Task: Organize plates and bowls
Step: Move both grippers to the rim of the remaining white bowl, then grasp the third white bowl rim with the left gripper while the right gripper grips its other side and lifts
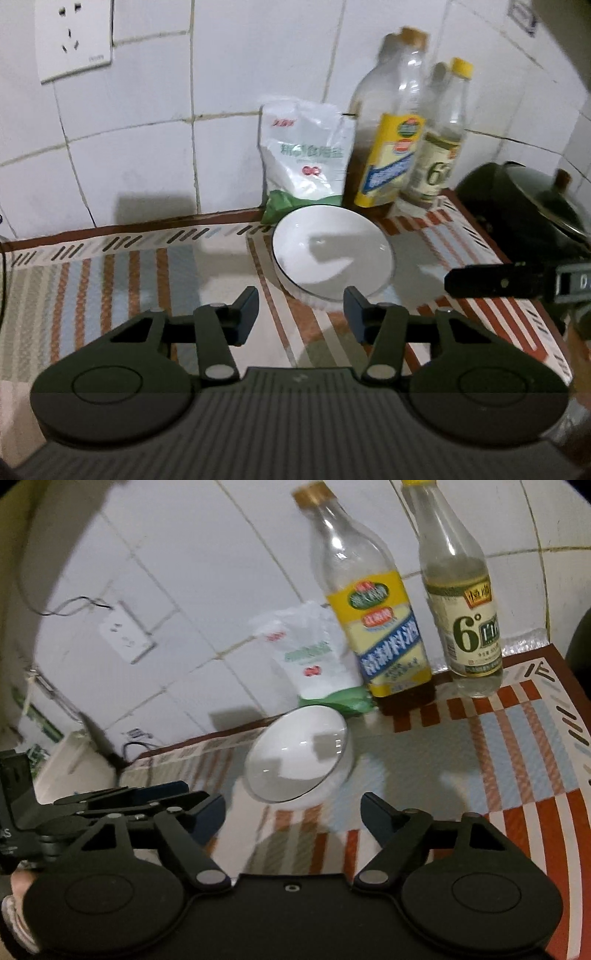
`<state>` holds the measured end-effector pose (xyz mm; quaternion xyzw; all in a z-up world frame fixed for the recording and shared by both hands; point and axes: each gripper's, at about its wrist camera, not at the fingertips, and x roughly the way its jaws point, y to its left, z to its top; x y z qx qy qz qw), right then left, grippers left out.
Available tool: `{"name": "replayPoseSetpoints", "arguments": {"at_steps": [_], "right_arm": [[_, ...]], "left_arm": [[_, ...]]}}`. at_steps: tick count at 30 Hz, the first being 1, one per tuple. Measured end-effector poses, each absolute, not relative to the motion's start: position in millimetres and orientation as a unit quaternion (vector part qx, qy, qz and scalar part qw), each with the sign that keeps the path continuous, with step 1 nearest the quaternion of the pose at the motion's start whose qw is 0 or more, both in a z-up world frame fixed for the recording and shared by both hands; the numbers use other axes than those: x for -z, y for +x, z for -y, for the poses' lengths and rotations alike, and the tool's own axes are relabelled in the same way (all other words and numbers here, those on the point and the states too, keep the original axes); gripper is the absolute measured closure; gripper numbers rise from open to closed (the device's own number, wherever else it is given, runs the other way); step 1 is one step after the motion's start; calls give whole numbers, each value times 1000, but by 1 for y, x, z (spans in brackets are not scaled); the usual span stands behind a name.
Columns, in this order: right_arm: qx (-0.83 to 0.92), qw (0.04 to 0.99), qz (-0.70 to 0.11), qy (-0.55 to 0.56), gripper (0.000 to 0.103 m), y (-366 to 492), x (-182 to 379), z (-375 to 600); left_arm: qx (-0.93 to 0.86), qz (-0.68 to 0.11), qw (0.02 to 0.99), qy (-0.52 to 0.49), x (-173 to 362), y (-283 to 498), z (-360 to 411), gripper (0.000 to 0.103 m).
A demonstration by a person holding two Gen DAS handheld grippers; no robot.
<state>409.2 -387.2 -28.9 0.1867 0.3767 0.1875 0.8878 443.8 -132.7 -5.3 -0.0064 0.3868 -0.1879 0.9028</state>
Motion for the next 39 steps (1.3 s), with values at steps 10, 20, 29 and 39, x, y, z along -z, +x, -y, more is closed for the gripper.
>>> {"name": "replayPoseSetpoints", "arguments": {"at_steps": [10,20,29,39], "right_arm": [[-176,884,-397,170,46,459,51,376],[-159,887,-410,142,57,481,68,365],[-153,878,-422,166,77,483,77,366],[-134,891,-391,187,87,448,43,369]], "left_arm": [[172,-421,890,-36,35,493,146,68],[184,-420,888,-34,46,506,146,79],[181,-427,884,-52,54,509,142,85],[192,-398,897,-9,26,468,145,88]]}}
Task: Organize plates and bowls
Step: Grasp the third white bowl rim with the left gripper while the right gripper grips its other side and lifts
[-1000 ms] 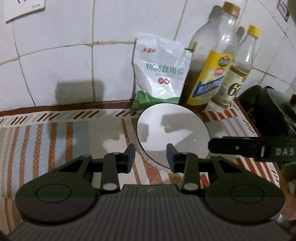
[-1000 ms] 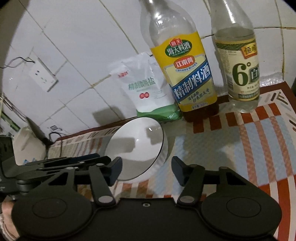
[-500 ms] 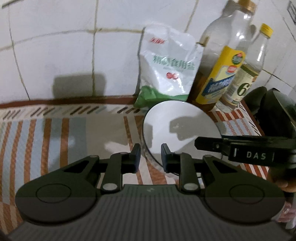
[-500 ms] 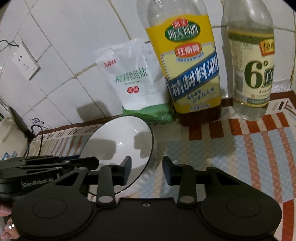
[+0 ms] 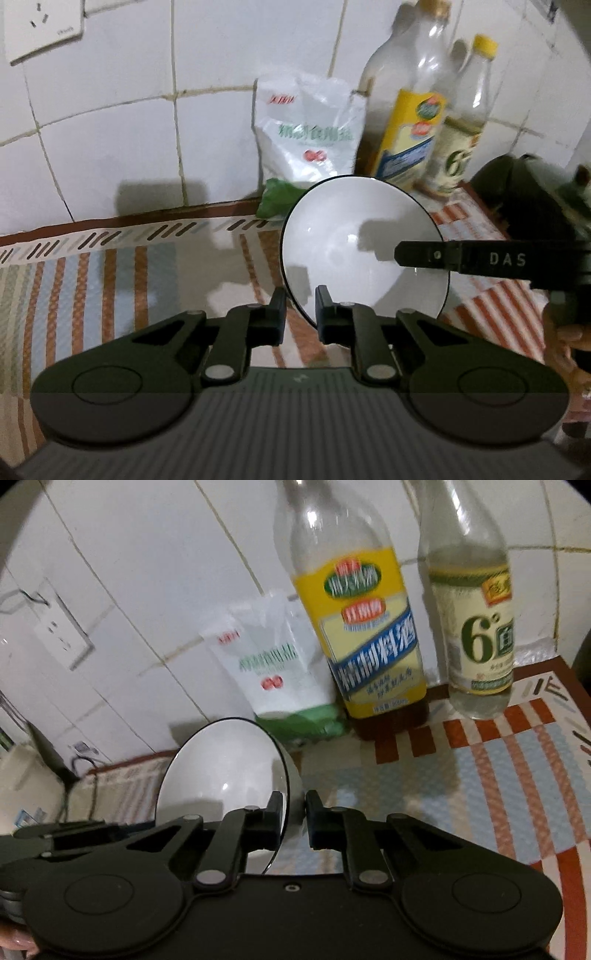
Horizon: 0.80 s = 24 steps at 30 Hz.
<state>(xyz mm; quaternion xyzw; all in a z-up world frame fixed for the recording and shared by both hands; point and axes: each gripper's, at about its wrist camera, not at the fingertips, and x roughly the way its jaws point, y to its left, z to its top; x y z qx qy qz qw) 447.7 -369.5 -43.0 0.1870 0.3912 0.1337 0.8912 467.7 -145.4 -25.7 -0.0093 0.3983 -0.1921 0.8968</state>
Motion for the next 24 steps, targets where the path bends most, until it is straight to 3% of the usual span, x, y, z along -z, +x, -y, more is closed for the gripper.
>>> {"name": "replayPoseSetpoints", "arguments": {"at_steps": [13,24], "right_arm": [[-123,903,-367,185,87,375,-13,356],[-121,890,-399,185,87,317,-30,338]], "left_arm": [[214,-364,906,0,-35,395,137,88],[238,-368,899,9,-56,338,122,88]]}}
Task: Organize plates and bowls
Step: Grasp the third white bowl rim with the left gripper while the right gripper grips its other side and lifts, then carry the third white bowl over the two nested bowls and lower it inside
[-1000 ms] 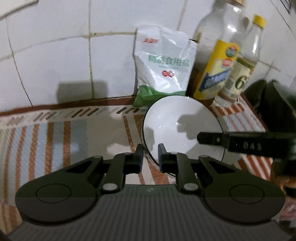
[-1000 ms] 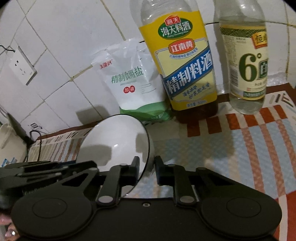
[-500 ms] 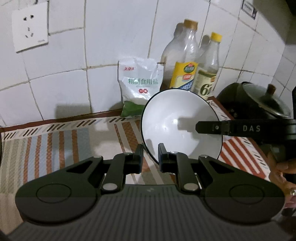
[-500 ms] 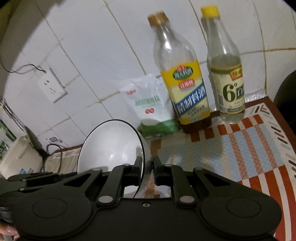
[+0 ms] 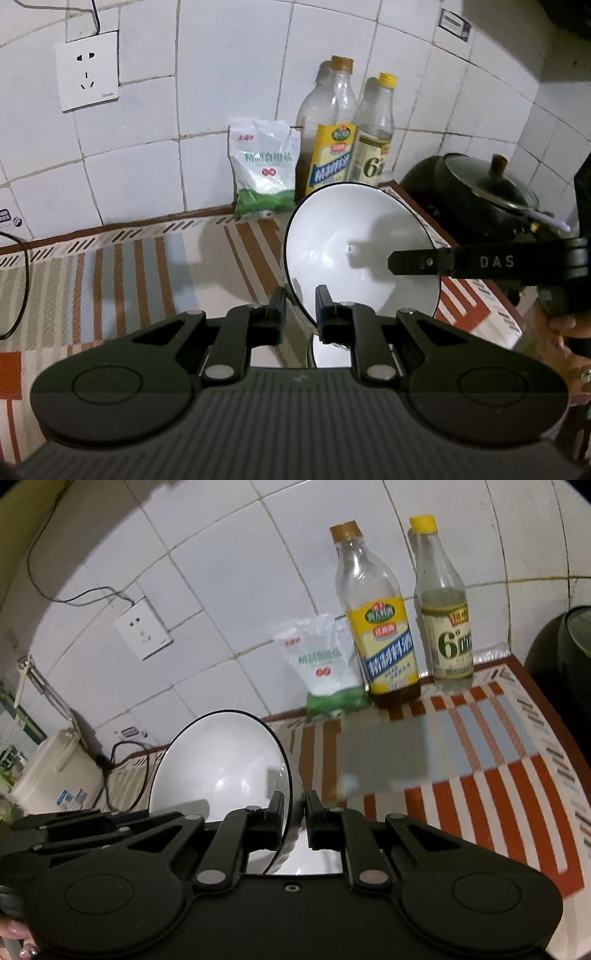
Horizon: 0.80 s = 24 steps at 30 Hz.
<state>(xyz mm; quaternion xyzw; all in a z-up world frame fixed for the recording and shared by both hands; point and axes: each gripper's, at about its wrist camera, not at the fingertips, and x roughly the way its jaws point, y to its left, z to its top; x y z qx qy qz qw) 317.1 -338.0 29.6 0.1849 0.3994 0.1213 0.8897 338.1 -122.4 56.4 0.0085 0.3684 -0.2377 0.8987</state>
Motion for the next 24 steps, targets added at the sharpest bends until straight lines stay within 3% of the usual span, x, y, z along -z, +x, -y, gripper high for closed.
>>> {"name": "replayPoseSetpoints", "arguments": {"at_steps": [24], "right_arm": [[-77,908,-404,79,87,277,-1,321]], "left_arm": [[274,-434,858,-6,-5,325,129,88]]}}
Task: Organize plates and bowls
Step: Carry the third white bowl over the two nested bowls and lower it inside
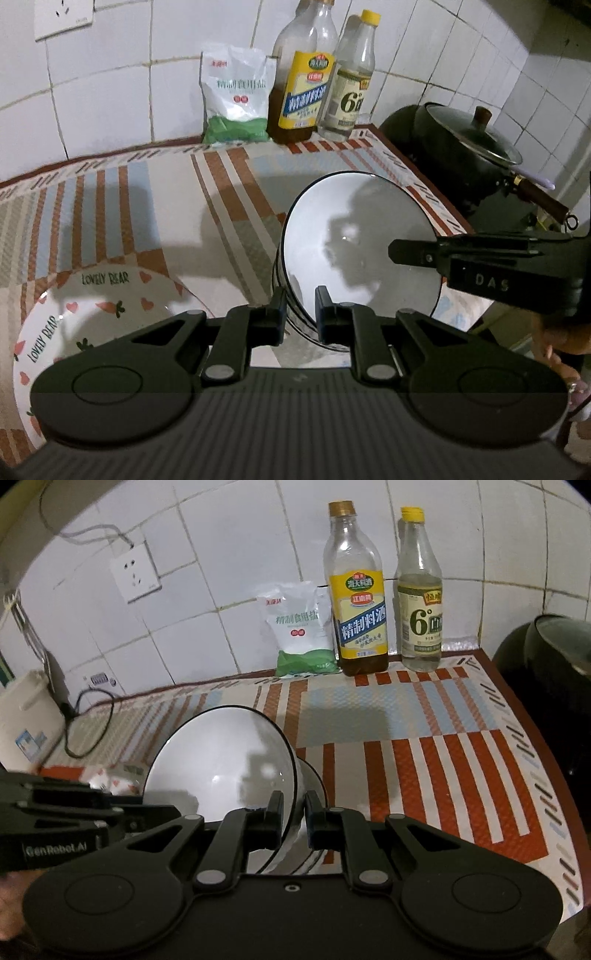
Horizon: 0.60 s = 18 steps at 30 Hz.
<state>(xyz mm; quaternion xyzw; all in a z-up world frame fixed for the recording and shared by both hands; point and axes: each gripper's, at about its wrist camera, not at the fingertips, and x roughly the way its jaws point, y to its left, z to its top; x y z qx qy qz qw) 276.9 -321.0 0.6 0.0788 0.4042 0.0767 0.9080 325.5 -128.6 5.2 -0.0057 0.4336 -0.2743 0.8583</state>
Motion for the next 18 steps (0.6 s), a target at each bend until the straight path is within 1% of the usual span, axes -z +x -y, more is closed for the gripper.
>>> {"name": "replayPoseSetpoints", "arguments": {"at_steps": [9,15,16,18], "right_arm": [[-78,917,-388,38,86,274,2,314],[-83,925,-370,23,82,269,4,311],[-83,926,-368,21,82,269,4,311],[-80,928,-363,15,82,267,4,311]], "left_arm": [[273,-430,861,-1,-1,327,130,88],[272,-412,869,6,2,322,130,87],[273,-411,870,5,2,321,130,85],[275,-409,870,4,2,321,130,84]]}}
